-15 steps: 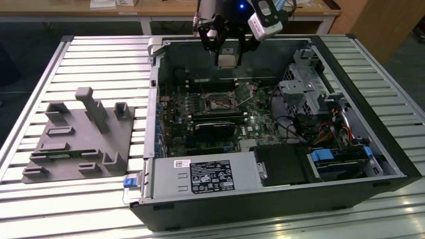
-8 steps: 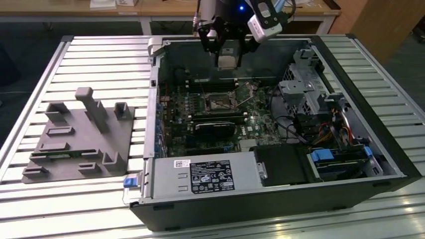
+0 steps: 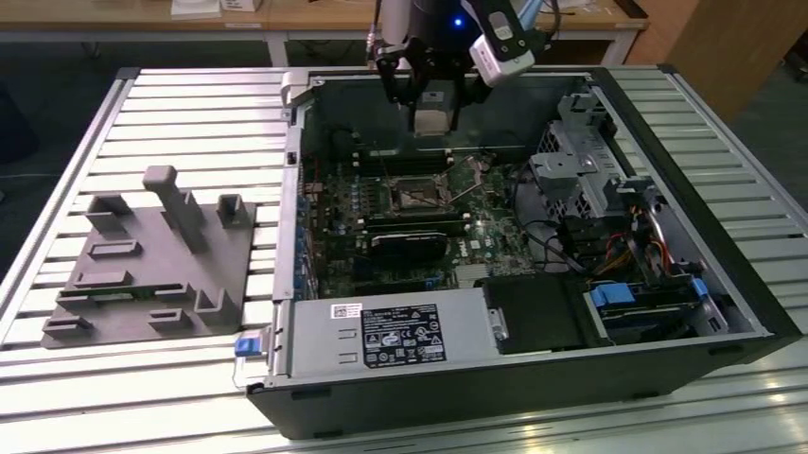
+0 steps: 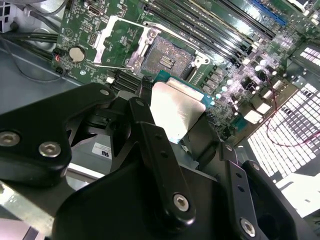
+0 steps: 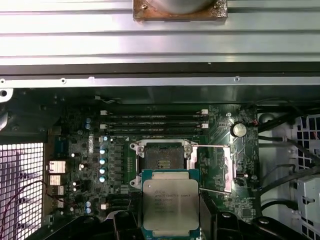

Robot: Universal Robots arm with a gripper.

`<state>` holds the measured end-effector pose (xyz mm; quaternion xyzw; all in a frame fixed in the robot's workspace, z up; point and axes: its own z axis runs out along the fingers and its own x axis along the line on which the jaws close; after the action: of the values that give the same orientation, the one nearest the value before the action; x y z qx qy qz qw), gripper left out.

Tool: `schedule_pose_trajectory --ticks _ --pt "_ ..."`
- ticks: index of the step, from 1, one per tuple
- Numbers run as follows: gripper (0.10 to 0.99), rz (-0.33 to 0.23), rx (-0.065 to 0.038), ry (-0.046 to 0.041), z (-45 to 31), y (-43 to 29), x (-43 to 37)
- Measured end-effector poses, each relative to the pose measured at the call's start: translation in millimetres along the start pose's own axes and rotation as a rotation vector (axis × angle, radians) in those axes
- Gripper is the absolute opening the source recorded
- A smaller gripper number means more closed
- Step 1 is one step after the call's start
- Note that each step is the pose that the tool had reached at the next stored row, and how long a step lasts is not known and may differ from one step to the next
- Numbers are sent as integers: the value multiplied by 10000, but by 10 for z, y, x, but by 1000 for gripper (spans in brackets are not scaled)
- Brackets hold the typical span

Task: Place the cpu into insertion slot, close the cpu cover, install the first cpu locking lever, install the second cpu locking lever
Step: 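Place the cpu into insertion slot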

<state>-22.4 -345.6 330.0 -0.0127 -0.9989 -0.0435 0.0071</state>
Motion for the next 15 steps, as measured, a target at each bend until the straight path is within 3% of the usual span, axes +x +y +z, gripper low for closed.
schedule_pose_trajectory --ticks 15 --pt "541 -6 -3 -63 266 -23 3"
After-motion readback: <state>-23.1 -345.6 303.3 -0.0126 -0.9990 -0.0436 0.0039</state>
